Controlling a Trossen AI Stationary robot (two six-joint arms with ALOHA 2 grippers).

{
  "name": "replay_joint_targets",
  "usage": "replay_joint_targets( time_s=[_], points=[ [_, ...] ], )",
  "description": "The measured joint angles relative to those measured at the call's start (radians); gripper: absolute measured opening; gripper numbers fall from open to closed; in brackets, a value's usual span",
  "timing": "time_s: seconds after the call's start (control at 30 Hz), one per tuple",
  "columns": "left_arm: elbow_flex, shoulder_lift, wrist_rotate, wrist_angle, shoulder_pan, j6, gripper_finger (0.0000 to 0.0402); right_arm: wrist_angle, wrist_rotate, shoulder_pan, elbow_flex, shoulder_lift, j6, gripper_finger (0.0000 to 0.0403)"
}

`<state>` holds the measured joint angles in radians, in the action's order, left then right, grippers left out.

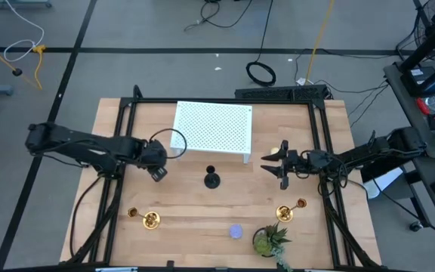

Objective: Pick & Place candle stick holders
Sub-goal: Put the blue scented candle on the shelf

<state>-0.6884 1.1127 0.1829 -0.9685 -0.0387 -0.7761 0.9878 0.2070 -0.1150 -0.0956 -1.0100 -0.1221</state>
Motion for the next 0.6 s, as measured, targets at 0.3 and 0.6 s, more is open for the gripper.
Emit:
replay_joint_targets(
  time_s=[0.3, 0.6],
  points=[
    [0.0, 0.085, 0.0, -0.001, 0.0, -0.046, 0.012, 0.001, 0.0, 0.0, 0.0, 0.0, 0.005, 0.0146],
    [0.0, 0.145, 0.001, -0.002, 0.0, -0.06, 0.012, 0.001, 0.0, 0.0, 0.0, 0.0, 0.003, 0.0146]
  ],
)
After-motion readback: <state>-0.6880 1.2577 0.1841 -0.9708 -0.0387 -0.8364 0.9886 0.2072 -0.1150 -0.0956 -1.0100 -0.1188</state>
